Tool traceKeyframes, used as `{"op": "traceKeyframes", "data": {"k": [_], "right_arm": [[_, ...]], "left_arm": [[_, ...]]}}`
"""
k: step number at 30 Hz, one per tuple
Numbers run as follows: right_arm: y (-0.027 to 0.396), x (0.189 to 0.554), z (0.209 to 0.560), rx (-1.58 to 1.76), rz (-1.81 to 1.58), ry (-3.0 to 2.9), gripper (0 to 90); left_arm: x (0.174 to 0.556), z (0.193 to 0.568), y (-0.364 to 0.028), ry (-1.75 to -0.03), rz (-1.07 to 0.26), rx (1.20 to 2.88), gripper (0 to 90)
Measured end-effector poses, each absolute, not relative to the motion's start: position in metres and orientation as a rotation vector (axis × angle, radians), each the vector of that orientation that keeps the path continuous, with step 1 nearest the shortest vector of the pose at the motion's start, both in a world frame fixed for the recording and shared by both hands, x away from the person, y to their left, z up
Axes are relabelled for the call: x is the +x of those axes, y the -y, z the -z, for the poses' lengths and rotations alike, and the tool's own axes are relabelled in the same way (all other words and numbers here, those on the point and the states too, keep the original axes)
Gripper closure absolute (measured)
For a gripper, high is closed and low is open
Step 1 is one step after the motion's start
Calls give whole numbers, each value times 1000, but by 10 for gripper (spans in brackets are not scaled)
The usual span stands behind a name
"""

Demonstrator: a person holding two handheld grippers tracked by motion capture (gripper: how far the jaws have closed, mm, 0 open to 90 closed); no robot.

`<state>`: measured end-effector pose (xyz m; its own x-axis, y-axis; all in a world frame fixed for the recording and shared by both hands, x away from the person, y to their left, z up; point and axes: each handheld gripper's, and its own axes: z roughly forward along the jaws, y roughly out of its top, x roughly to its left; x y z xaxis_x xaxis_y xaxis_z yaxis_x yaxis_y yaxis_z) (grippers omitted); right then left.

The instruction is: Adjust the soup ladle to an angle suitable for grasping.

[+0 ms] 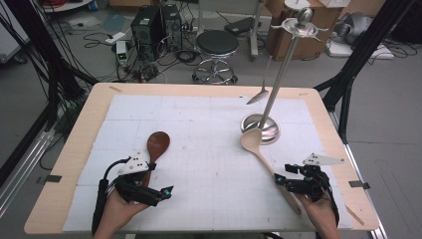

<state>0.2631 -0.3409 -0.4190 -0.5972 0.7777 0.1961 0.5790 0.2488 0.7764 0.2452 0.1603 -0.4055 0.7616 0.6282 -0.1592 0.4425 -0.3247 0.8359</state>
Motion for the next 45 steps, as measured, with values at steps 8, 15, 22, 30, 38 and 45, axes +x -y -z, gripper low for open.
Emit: {"op": "traceKeyframes", "data": {"k": [8,15,22,30,38,45], "right_arm": [[332,271,429,1290,-1231,-2299,424],[324,278,436,1288,-1156,-2327,491],[319,280,440,1294,-1112,-2322,548],[314,282,442,1276,-1044,-2320,673],[312,282,440,1281,-1041,-2338,734],[314,284,439,1275,-1024,-2342,770]], "left_arm": [[245,405,-162,-814,-241,1971,26],[245,405,-164,-820,-242,1964,26],[246,406,-163,-821,-241,1976,26],[246,406,-162,-819,-236,1970,26],[246,405,-163,-821,-237,1965,26],[247,405,-164,-818,-235,1964,26]]}}
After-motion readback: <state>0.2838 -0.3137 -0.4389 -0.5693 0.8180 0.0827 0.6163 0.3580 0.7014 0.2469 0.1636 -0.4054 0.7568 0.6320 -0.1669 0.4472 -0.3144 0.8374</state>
